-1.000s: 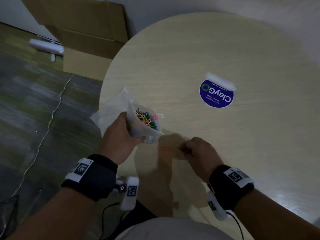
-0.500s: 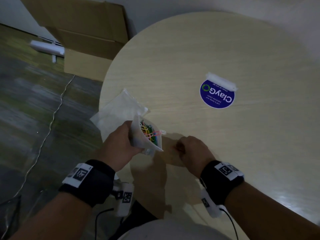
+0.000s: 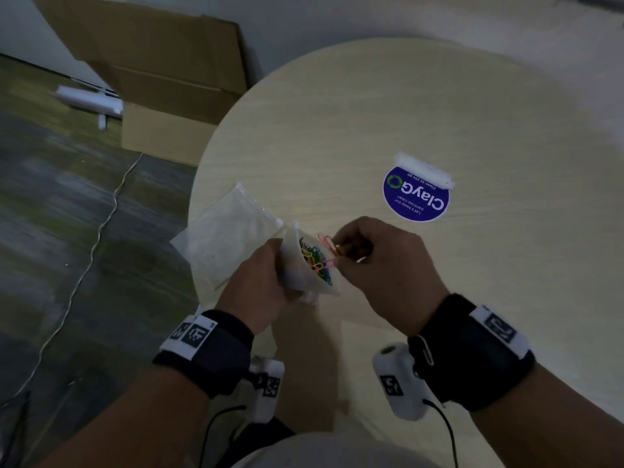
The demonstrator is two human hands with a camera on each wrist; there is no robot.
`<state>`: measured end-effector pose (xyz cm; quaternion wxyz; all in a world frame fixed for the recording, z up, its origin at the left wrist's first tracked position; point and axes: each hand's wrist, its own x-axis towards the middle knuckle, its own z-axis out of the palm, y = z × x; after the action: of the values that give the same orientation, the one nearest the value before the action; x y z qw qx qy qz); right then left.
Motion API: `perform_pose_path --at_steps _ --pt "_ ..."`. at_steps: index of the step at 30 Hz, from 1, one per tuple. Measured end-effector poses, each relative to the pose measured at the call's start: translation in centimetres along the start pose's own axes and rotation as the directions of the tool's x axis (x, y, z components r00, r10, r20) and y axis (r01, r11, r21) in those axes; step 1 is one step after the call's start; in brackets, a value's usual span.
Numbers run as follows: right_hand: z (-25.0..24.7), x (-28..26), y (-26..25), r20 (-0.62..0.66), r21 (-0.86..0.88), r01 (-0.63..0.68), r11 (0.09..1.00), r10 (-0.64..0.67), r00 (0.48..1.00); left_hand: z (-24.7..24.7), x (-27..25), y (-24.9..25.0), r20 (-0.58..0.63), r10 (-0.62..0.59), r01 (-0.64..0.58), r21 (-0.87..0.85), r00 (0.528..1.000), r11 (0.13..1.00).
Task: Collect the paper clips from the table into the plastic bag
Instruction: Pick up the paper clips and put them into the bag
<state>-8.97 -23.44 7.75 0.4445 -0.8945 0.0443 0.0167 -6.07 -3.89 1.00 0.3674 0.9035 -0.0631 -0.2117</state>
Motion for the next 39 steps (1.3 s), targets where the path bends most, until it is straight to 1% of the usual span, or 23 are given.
perform_pose_path --at_steps 3,4,6,9,10,11,12,13,14,15,16,17,21,23,26,28,30,31,32,33,35,37,39 --pt "0.9 0.2 -0.9 0.109 -0.067 0.073 0.995 -0.065 0.992 -0.2 -0.1 0.3 -0.016 0.017 -0.017 -0.009 1.0 1.0" --pt "0.9 0.2 -0.9 0.115 -0.06 0.078 0.995 -0.071 0.991 -0.2 -0.1 0.3 -0.019 0.018 -0.019 -0.019 1.0 1.0" --pt "0.4 0.3 -0.5 0.062 0.056 0.036 0.998 -0.039 0.997 -0.1 0.0 0.3 -0.015 0.018 -0.018 -0.033 1.0 0.999" --pt "-0.4 0.4 1.1 -0.072 0.27 -0.064 0.961 0.087 0.994 0.0 0.0 0.1 0.0 -0.007 0.007 -0.04 1.0 0.999" --pt "-0.5 0.5 1.9 -0.097 0.308 -0.093 0.947 0.129 0.987 0.1 0.0 0.0 0.001 -0.002 0.002 -0.043 1.0 0.999" --pt "-0.4 0.5 2.7 -0.087 0.317 -0.124 0.94 0.159 0.984 0.1 0.0 0.0 -0.001 0.006 -0.006 -0.045 1.0 0.999" --pt "-0.1 0.6 3.3 -0.03 0.301 -0.158 0.94 0.175 0.984 0.1 -0.1 0.0 -0.003 0.013 -0.013 -0.046 1.0 0.999" --pt "0.2 0.5 3.7 0.064 0.268 -0.198 0.943 0.187 0.98 0.1 -0.1 0.1 -0.005 0.02 -0.02 -0.05 1.0 0.999" --pt "0.5 0.4 3.9 0.169 0.225 -0.233 0.946 0.197 0.966 0.1 -0.1 0.1 -0.008 0.023 -0.024 -0.055 1.0 0.998" --pt "1.0 0.4 4.1 0.25 0.176 -0.239 0.955 0.192 0.949 0.0 -0.2 0.3 -0.011 0.022 -0.023 -0.061 1.0 0.998" --pt "1.4 0.3 4.1 0.285 0.123 -0.215 0.969 0.173 0.943 0.0 -0.1 0.3 -0.011 0.017 -0.017 -0.063 1.0 0.998" --pt "1.7 0.2 4.0 0.279 0.08 -0.177 0.981 0.148 0.949 0.0 -0.1 0.3 -0.011 0.012 -0.012 -0.065 1.0 0.998" --pt "1.6 -0.1 3.4 0.136 0.056 -0.124 0.991 0.115 0.984 -0.1 -0.2 0.4 -0.019 0.004 -0.005 -0.032 1.0 0.999" --pt "1.0 -0.1 2.6 0.064 -0.035 -0.035 0.999 0.037 0.997 -0.1 -0.1 0.4 -0.017 0.001 -0.001 -0.01 1.0 1.0" --pt "0.1 0.0 1.0 0.004 -0.137 0.11 0.984 -0.11 0.994 0.0 0.0 0.5 -0.015 0.002 -0.003 -0.012 1.0 1.0" --pt "0.2 0.3 0.2 0.024 -0.166 0.16 0.973 -0.158 0.987 0.1 0.0 0.5 -0.023 0.011 -0.012 -0.02 1.0 1.0" --pt "0.6 0.5 -0.1 0.098 -0.213 0.215 0.953 -0.198 0.975 0.2 0.0 0.5 -0.033 0.021 -0.023 -0.033 0.999 0.999" --pt "0.8 0.5 -0.2 0.111 -0.221 0.244 0.944 -0.224 0.968 0.2 -0.1 0.6 -0.036 0.022 -0.023 -0.039 0.999 0.999" --pt "0.8 0.4 -0.2 0.088 -0.21 0.25 0.945 -0.236 0.968 0.3 -0.1 0.6 -0.04 0.015 -0.017 -0.044 0.999 0.999" --pt "0.7 0.3 -0.1 0.042 -0.187 0.228 0.956 -0.224 0.974 0.4 -0.1 0.7 -0.048 0.005 -0.008 -0.051 0.999 0.999" --pt "0.4 -0.3 0.7 -0.035 -0.148 0.127 0.981 -0.134 0.99 0.6 -0.1 0.9 -0.055 -0.028 0.023 -0.091 0.998 0.996" --pt "0.4 -0.8 1.9 0.001 -0.121 -0.017 0.992 0.017 1.0 0.9 0.0 1.1 -0.044 -0.064 0.059 -0.115 0.997 0.992" --pt "0.5 -0.9 3.2 0.03 -0.096 -0.101 0.99 0.104 0.994 1.3 0.2 1.4 -0.006 -0.081 0.079 -0.133 0.997 0.988"
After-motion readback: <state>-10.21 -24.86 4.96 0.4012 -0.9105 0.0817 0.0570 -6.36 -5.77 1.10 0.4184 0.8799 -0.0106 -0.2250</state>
